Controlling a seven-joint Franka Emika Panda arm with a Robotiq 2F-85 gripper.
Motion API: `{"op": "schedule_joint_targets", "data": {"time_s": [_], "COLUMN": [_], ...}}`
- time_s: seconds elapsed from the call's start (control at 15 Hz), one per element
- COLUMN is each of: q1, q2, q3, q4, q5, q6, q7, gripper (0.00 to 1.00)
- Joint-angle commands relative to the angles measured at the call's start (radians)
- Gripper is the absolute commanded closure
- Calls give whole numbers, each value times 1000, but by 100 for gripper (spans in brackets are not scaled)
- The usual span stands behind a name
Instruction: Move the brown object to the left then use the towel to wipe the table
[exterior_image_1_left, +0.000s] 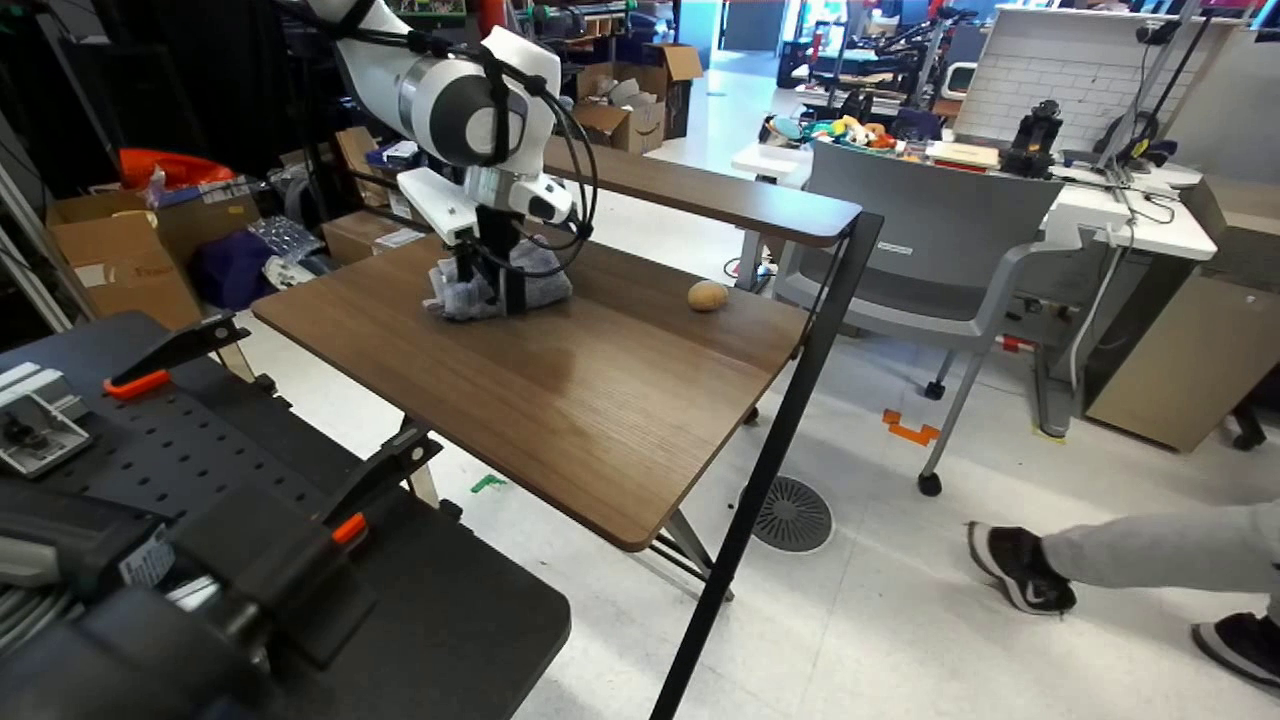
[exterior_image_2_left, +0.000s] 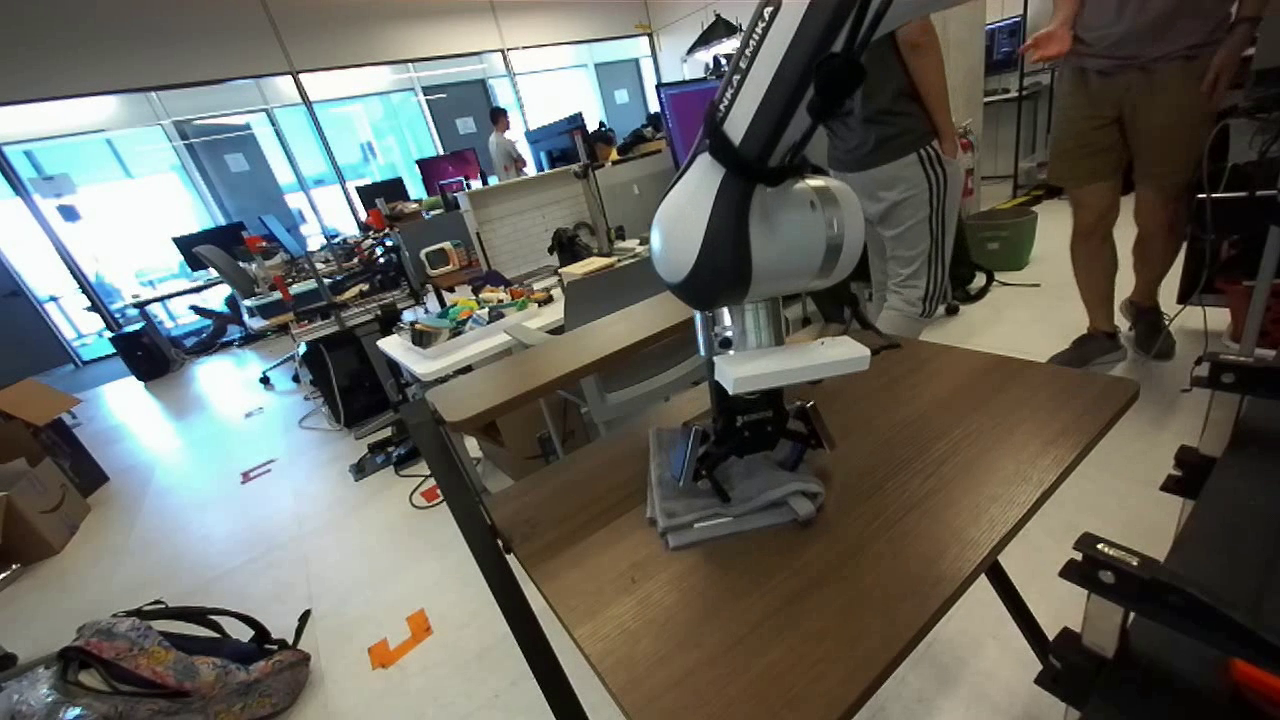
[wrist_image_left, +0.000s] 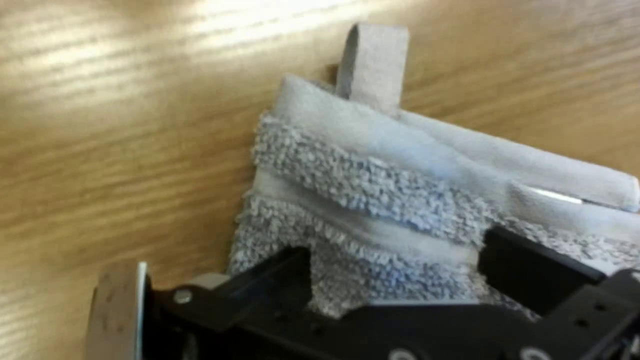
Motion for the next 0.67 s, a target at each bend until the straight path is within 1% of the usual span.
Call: {"op": "schedule_joint_targets", "data": {"time_s": [0.0,0.2,0.6], "q1": [5,8,-24], "q2": [8,22,33], "q3": [-35,-102,-226], "q4": [-60,-68,-78], "q5": [-7,-26,-56], "q6": [-125,-215,-390], "q7": [-25,15,65], "gripper": [0,0,0]}}
